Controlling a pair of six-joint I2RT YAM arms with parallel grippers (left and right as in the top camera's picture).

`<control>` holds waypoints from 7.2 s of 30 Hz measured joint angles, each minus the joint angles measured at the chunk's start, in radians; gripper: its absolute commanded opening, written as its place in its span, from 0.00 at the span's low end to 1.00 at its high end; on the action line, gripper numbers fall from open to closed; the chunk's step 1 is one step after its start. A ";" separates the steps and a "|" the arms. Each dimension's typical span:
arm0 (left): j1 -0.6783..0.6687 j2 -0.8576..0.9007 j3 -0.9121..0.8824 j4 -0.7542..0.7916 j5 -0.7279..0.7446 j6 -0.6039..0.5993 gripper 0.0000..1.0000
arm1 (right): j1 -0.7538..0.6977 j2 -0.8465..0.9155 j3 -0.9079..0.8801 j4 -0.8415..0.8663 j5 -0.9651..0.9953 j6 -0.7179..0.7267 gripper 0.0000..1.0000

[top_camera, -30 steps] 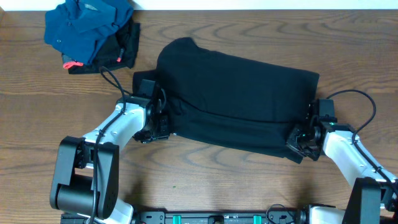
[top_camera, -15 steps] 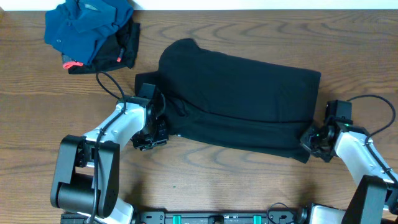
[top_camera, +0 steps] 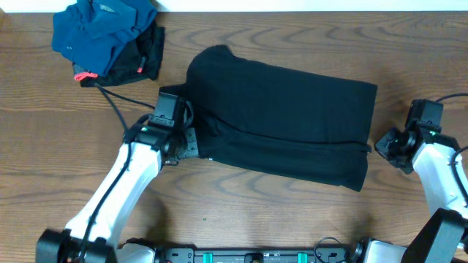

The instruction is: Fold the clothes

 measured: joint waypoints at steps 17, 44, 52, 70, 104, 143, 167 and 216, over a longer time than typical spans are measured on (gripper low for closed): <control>0.000 0.188 0.000 0.328 -0.036 0.174 0.37 | 0.235 0.000 0.069 -0.012 -0.500 -0.201 0.05; 0.152 0.344 0.018 0.196 -0.037 0.138 0.38 | 0.343 -0.004 -0.244 0.135 -0.249 0.087 0.12; 0.151 0.335 0.029 0.038 -0.033 -0.024 0.37 | 0.268 -0.006 -0.244 0.146 -0.222 0.101 0.11; 0.113 0.316 0.023 -0.114 -0.010 -0.231 0.37 | 0.108 0.001 -0.133 0.005 -0.109 0.030 0.12; 0.048 0.137 0.322 0.248 -0.156 0.174 0.91 | 0.115 0.060 0.415 0.030 -0.319 -0.297 0.97; 0.186 0.880 0.723 0.333 0.120 0.366 0.92 | 0.162 0.870 0.982 -0.192 -0.252 -0.616 0.93; 0.186 0.891 0.723 0.340 0.135 0.377 0.24 | 0.162 0.892 0.996 -0.166 -0.250 -0.617 0.09; 0.186 0.736 0.725 -0.029 0.141 0.375 0.09 | 0.167 0.894 1.168 -0.565 -0.277 -0.541 0.01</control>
